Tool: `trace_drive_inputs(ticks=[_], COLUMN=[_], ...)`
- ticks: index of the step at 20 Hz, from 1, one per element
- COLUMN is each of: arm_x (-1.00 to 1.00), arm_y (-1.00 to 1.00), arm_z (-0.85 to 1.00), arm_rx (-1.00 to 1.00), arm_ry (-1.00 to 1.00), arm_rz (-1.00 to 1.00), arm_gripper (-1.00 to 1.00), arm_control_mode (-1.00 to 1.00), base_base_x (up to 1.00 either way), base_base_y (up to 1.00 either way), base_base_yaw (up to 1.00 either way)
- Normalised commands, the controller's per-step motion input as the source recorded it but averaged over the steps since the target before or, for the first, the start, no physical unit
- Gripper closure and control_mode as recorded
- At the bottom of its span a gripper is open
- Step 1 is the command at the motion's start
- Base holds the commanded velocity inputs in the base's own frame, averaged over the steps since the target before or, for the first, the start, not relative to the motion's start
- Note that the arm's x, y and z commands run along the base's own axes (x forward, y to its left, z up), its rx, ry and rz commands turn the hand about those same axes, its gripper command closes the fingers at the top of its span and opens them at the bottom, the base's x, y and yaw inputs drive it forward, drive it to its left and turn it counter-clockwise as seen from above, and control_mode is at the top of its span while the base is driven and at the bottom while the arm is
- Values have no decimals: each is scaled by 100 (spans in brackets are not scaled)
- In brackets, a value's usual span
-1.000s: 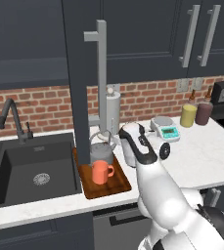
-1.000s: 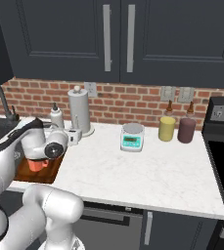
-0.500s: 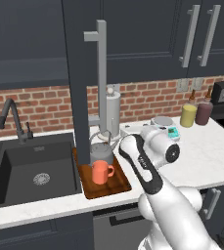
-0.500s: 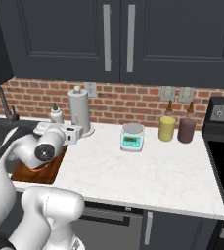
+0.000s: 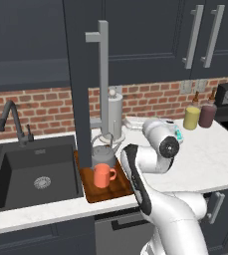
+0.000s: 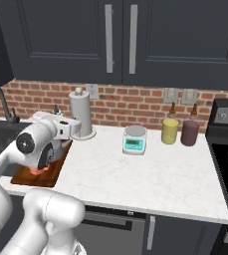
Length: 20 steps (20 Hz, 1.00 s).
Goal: Pick the kettle from the counter and place it on the tray. Then pick the mug from the cabinet and place it on the tray. Then close the cabinet doors.
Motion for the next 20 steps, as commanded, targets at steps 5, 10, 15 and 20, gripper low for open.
trace_drive_inputs(ticks=[5, 10, 15, 20], arm_x=[-25, -29, -67, -99], arm_y=[-25, -33, -38, -37], arm_z=[100, 79, 15, -26], arm_rx=[0, 0, 0, 0], arm_ry=[31, 35, 23, 2], arm_rz=[-24, -25, -24, -19], arm_gripper=[-100, -100, -100, -100], arm_control_mode=[-100, -100, -100, -100], base_base_x=[0, 0, 0, 0], base_base_y=[0, 0, 0, 0], base_base_yaw=[0, 0, 0, 0])
